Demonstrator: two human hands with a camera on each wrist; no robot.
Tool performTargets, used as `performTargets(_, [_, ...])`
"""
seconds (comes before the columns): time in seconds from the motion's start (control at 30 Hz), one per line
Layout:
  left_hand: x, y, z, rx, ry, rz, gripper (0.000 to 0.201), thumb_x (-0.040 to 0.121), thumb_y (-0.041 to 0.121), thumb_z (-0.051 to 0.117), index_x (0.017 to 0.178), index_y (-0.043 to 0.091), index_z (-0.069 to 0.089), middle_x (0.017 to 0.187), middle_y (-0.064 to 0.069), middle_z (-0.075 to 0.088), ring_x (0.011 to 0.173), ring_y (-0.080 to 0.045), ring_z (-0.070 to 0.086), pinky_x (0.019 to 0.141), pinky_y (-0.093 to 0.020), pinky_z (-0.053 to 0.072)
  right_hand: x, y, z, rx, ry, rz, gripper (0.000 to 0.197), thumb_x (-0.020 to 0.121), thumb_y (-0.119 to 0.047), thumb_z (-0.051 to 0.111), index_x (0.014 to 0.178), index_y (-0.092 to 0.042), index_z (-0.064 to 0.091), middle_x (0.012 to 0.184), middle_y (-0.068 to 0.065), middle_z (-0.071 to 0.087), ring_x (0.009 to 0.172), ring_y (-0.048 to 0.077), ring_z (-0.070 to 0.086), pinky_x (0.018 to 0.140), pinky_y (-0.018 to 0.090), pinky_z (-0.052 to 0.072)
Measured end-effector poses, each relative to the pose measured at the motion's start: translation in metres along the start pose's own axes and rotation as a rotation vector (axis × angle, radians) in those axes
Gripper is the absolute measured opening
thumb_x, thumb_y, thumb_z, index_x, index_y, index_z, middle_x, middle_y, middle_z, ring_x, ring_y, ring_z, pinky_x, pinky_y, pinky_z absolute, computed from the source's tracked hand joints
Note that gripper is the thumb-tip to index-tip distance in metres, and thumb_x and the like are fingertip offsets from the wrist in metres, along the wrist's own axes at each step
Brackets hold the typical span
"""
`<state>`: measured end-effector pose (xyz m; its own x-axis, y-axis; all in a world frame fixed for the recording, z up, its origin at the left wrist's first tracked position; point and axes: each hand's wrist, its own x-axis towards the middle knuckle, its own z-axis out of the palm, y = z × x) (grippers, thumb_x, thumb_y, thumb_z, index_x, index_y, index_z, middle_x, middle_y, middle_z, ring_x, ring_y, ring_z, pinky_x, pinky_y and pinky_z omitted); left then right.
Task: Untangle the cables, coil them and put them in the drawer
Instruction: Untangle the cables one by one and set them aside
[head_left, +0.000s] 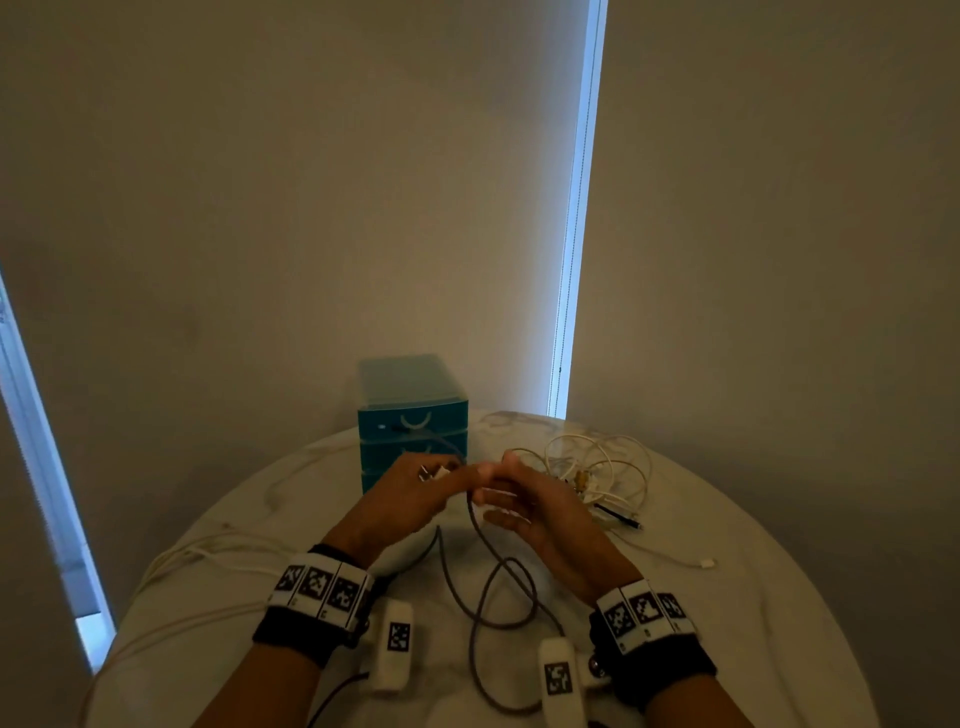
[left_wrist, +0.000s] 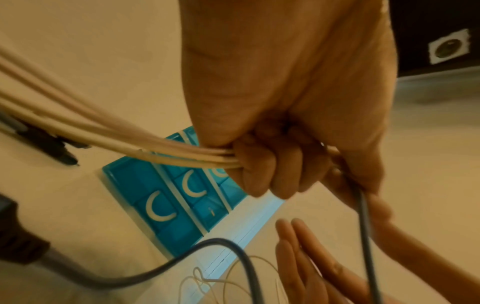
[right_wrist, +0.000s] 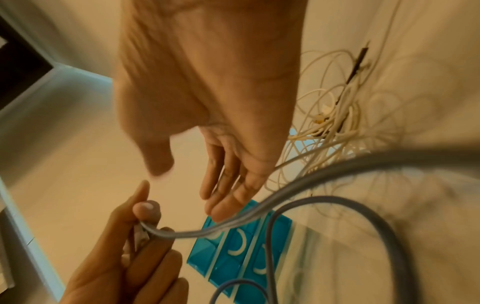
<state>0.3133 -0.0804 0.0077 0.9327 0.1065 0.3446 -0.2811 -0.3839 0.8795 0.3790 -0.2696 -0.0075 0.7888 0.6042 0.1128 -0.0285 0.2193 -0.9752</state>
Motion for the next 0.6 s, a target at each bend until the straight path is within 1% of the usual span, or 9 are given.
performTargets(0.07, [0.001, -0.002, 0.005, 0.128, -0.179, 0.033, 0.037, 0.099, 0.046, 0.072, 0.083, 0.014, 0.08, 0.089, 0.005, 0.076, 0.083, -0.005, 0.068, 0.079, -0.023, 0.054, 0.0, -0.004, 0.0, 0.191, -0.003, 0.066, 0.057, 0.107, -0.05, 0.051, 0.129, -0.001, 0.072, 0.124, 0.017, 0.077, 0.116, 0.03, 0.074, 0.092, 0.042, 0.06])
performTargets(0.13, [0.0, -0.003, 0.009, 0.228, -0.329, 0.031, 0.03, 0.097, 0.049, 0.074, 0.083, 0.024, 0.082, 0.111, 0.008, 0.077, 0.109, -0.008, 0.068, 0.103, -0.033, 0.052, 0.001, -0.004, 0.001, 0.151, -0.032, 0.081, 0.062, 0.107, -0.055, 0.05, 0.132, -0.003, 0.071, 0.127, 0.017, 0.076, 0.118, 0.031, 0.073, 0.082, 0.042, 0.06])
performTargets(0.2, [-0.003, 0.003, 0.014, 0.304, -0.413, 0.013, 0.028, 0.096, 0.051, 0.075, 0.083, 0.027, 0.083, 0.112, 0.013, 0.077, 0.112, -0.004, 0.068, 0.109, -0.034, 0.049, 0.003, -0.002, 0.002, 0.074, -0.027, 0.022, 0.046, 0.107, -0.043, 0.055, 0.132, -0.008, 0.071, 0.128, 0.012, 0.076, 0.121, 0.031, 0.072, 0.086, 0.051, 0.062])
performTargets(0.23, [-0.003, 0.003, 0.015, 0.325, -0.437, -0.002, 0.03, 0.095, 0.053, 0.075, 0.084, 0.026, 0.083, 0.105, 0.014, 0.079, 0.106, -0.003, 0.069, 0.106, -0.032, 0.051, 0.003, 0.0, 0.0, 0.069, -0.013, -0.018, 0.035, 0.107, -0.031, 0.059, 0.132, -0.009, 0.071, 0.128, 0.011, 0.077, 0.123, 0.031, 0.072, 0.095, 0.055, 0.06])
performTargets(0.3, [-0.003, 0.003, 0.015, 0.352, -0.423, -0.036, 0.032, 0.093, 0.053, 0.076, 0.082, 0.024, 0.083, 0.085, 0.015, 0.077, 0.085, 0.0, 0.068, 0.089, -0.021, 0.051, 0.003, 0.0, -0.003, 0.112, 0.024, -0.083, 0.03, 0.104, -0.012, 0.064, 0.132, -0.01, 0.071, 0.127, 0.01, 0.077, 0.124, 0.029, 0.071, 0.107, 0.05, 0.056])
performTargets(0.37, [-0.002, -0.002, 0.012, 0.336, -0.353, -0.054, 0.031, 0.091, 0.053, 0.079, 0.08, 0.024, 0.082, 0.074, 0.012, 0.072, 0.073, -0.008, 0.064, 0.076, -0.019, 0.047, 0.002, -0.003, -0.006, 0.167, 0.059, -0.126, 0.031, 0.102, -0.008, 0.065, 0.133, -0.011, 0.071, 0.126, 0.01, 0.077, 0.121, 0.028, 0.073, 0.102, 0.041, 0.059])
performTargets(0.47, [0.0, -0.001, 0.008, 0.211, -0.196, -0.027, 0.024, 0.094, 0.046, 0.078, 0.099, 0.023, 0.08, 0.092, 0.008, 0.076, 0.078, -0.001, 0.068, 0.08, -0.024, 0.051, 0.002, -0.007, -0.007, 0.211, 0.12, -0.188, 0.031, 0.101, -0.008, 0.067, 0.131, -0.01, 0.071, 0.124, 0.01, 0.078, 0.115, 0.027, 0.075, 0.095, 0.036, 0.062])
performTargets(0.53, [0.002, 0.001, 0.005, -0.013, -0.062, -0.078, 0.048, 0.102, 0.053, 0.062, 0.123, 0.011, 0.073, 0.096, 0.006, 0.069, 0.067, -0.002, 0.059, 0.066, -0.021, 0.04, 0.002, -0.006, -0.004, 0.184, 0.151, -0.201, 0.031, 0.099, -0.008, 0.069, 0.13, -0.011, 0.072, 0.121, 0.009, 0.079, 0.113, 0.026, 0.076, 0.094, 0.035, 0.062])
performTargets(0.6, [0.008, 0.0, -0.003, -0.525, 0.074, -0.208, 0.073, 0.098, 0.071, 0.051, 0.126, 0.006, 0.068, 0.076, 0.005, 0.051, 0.057, -0.007, 0.036, 0.058, -0.027, 0.018, 0.001, -0.001, 0.003, 0.137, 0.145, -0.205, 0.031, 0.096, -0.008, 0.072, 0.127, -0.012, 0.074, 0.12, 0.008, 0.08, 0.112, 0.025, 0.076, 0.093, 0.033, 0.062])
